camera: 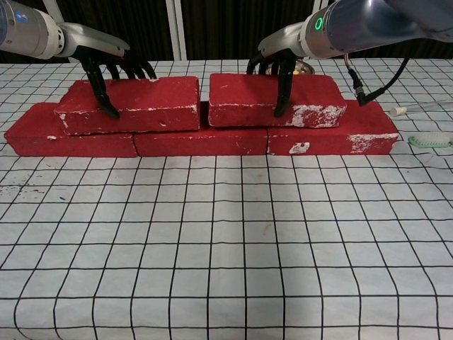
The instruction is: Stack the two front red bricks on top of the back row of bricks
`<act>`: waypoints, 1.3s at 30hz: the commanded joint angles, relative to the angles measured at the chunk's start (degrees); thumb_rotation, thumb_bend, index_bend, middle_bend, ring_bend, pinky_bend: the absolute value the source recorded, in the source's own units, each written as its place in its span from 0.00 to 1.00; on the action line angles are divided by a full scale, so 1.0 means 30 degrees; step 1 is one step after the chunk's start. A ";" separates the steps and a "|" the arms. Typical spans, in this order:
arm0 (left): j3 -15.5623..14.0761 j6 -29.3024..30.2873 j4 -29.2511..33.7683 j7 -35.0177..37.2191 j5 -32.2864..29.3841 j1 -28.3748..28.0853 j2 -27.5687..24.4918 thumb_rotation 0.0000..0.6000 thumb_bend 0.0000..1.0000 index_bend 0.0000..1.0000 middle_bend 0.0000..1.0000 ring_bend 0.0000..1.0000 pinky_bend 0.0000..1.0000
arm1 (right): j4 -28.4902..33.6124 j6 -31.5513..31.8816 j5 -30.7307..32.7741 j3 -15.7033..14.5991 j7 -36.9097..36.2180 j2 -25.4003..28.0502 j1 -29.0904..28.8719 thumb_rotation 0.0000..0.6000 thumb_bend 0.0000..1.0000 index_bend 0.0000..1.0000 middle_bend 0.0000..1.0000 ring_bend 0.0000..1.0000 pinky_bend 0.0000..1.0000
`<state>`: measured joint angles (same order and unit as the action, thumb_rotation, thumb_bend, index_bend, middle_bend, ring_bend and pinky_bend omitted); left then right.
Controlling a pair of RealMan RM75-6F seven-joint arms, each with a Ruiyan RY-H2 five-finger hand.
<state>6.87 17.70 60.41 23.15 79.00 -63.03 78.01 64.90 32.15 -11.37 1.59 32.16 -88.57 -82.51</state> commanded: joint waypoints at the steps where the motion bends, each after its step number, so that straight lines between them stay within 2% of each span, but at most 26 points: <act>1: -0.0021 -0.0087 0.0001 0.0035 -0.0046 -0.0011 -0.0051 1.00 0.20 0.13 0.20 0.11 0.23 | -0.0129 0.0033 -0.0051 -0.0050 -0.0028 -0.0130 0.0045 1.00 0.00 0.17 0.21 0.16 0.12; 39: -0.0056 -0.0050 0.0078 -0.0412 -0.0245 -0.0361 0.0046 1.00 0.19 0.12 0.20 0.10 0.23 | 0.0482 0.0284 -0.0277 0.0158 -0.0297 0.0138 0.0020 1.00 0.00 0.17 0.20 0.15 0.12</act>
<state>6.69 17.54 60.63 21.93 78.28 -64.10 78.16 66.35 33.00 -12.19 2.06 31.27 -88.15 -82.44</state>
